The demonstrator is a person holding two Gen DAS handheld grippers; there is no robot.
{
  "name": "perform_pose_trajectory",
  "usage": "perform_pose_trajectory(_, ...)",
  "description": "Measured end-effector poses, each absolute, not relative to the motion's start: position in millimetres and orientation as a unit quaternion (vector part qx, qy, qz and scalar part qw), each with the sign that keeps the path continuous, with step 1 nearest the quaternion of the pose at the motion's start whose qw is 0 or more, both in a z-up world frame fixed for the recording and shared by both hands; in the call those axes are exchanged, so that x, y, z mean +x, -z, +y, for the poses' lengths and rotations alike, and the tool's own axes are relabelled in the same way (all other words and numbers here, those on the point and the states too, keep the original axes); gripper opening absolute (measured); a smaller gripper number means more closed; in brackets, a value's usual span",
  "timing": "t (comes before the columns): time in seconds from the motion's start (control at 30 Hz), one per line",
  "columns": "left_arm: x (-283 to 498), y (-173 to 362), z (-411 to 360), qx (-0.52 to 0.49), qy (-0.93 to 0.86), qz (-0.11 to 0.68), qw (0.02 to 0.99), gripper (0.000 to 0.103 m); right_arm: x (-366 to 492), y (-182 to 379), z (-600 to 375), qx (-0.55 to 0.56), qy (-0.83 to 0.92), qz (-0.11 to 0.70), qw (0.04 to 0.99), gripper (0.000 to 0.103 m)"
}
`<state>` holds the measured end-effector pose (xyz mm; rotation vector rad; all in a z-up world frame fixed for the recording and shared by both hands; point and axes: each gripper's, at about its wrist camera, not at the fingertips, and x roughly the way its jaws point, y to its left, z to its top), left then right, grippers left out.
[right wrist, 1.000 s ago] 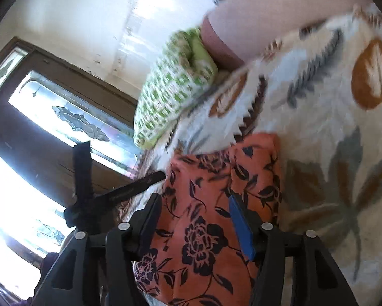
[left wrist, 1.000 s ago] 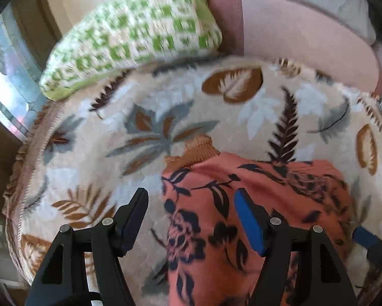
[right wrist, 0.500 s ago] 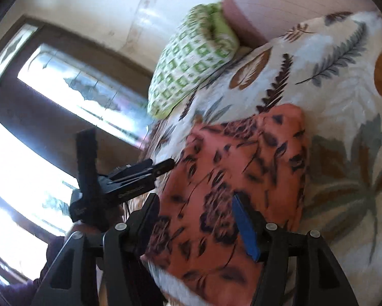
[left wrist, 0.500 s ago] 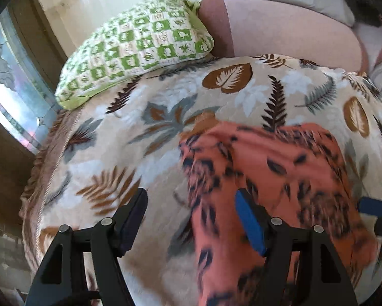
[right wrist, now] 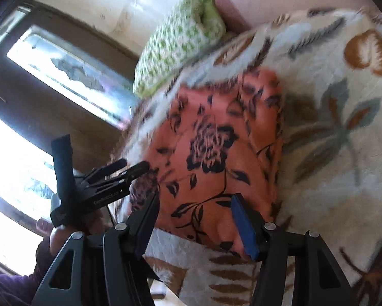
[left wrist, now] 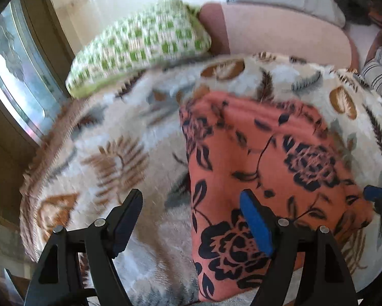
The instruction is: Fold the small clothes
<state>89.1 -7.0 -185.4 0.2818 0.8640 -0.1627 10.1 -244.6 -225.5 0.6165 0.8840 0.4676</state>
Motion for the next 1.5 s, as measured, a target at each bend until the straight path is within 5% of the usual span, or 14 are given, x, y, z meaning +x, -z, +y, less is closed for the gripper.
perform_pose_trajectory(0.1,74.6,159.7,-8.5,0.137,0.082,0.382,0.91,0.079,-15.5,205.2,-256.1,0.302,-0.189,0.368,0.859,0.074)
perform_pose_trajectory(0.57,33.8,78.3,22.9,0.101,0.054,0.295,0.949,0.085,-54.5,112.4,-233.5,0.22,-0.033,0.306,0.926,0.086)
perform_pose_trajectory(1.5,3.1,34.9,86.4,0.043,0.027,0.239,0.97,0.088,-51.8,76.8,-161.5,0.145,-0.02,0.287,0.947,0.088)
